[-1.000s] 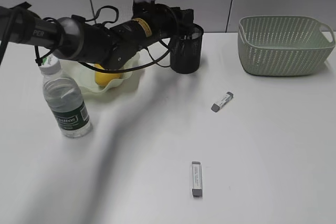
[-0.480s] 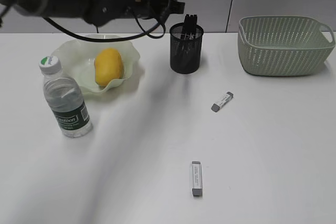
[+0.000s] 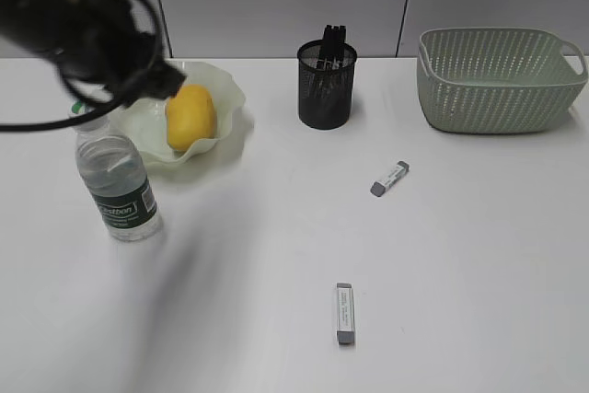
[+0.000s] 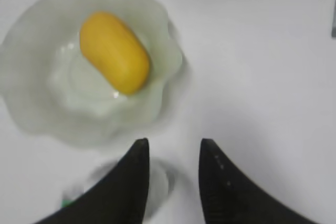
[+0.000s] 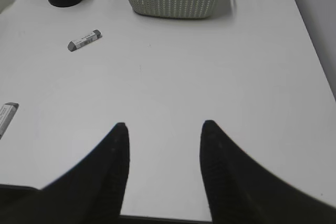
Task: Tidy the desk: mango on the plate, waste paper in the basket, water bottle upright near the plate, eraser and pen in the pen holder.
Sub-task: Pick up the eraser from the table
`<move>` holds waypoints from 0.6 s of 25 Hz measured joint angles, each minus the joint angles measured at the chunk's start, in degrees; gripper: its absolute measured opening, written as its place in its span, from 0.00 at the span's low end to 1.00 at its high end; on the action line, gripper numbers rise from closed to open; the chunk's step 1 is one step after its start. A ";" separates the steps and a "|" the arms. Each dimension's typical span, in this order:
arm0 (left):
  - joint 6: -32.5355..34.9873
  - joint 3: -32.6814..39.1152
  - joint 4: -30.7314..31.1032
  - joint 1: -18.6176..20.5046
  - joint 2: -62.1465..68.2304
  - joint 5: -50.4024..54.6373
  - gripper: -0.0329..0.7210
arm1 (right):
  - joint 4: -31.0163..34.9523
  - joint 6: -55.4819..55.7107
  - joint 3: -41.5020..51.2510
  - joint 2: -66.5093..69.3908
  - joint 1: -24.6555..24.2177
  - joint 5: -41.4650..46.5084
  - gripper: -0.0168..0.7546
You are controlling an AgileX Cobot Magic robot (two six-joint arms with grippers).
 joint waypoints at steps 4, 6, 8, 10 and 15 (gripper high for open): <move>0.16 13.55 -3.42 -0.05 -15.92 6.37 0.42 | 0.00 0.00 0.00 0.00 0.00 0.00 0.49; 0.16 17.84 -4.91 -0.05 -25.17 9.66 0.48 | 0.00 0.00 0.00 0.00 0.00 0.00 0.49; 0.16 21.21 -5.60 -0.05 -33.67 13.26 0.54 | 0.00 0.04 0.00 0.00 0.00 0.00 0.49; 0.16 23.61 -6.14 -0.05 -44.22 16.55 0.57 | 0.00 0.04 0.00 0.00 0.00 0.00 0.49; 0.16 28.72 -6.34 -0.05 -62.70 21.41 0.59 | 0.02 -0.01 0.00 0.00 0.00 0.00 0.49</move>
